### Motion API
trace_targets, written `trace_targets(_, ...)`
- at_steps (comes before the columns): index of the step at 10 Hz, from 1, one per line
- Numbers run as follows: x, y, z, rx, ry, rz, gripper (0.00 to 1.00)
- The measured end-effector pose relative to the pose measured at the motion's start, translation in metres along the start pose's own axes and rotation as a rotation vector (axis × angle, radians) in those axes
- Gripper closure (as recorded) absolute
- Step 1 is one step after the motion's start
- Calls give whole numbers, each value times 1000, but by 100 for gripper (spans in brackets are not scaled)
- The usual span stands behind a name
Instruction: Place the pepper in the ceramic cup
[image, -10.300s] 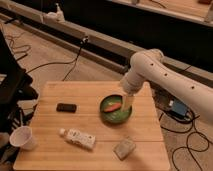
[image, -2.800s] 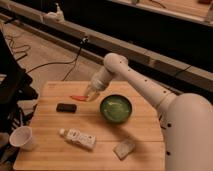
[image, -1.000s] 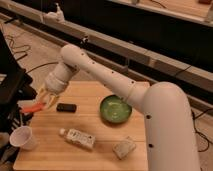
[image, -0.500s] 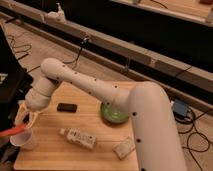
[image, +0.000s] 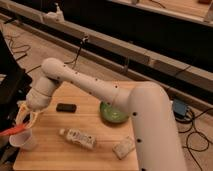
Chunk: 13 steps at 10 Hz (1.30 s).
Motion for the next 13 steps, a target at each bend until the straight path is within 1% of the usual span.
trace_targets(1, 8, -6, 7, 19, 2, 29, 100)
trace_targets(3, 24, -16, 18, 69, 13, 87, 100)
trace_targets(4, 32, -20, 25, 99, 26, 125, 100)
trace_targets(5, 39, -21, 31, 125, 34, 155, 100)
trace_targets(6, 43, -21, 36, 139, 34, 174, 100)
trace_targets(7, 47, -19, 43, 158, 27, 199, 100)
trace_targets(8, 48, -16, 53, 169, 5, 222, 100)
trace_targets(11, 41, -16, 81, 174, -62, 239, 100)
trace_targets(12, 40, -18, 87, 180, -85, 231, 98)
trace_targets(13, 40, -20, 92, 182, -98, 224, 93)
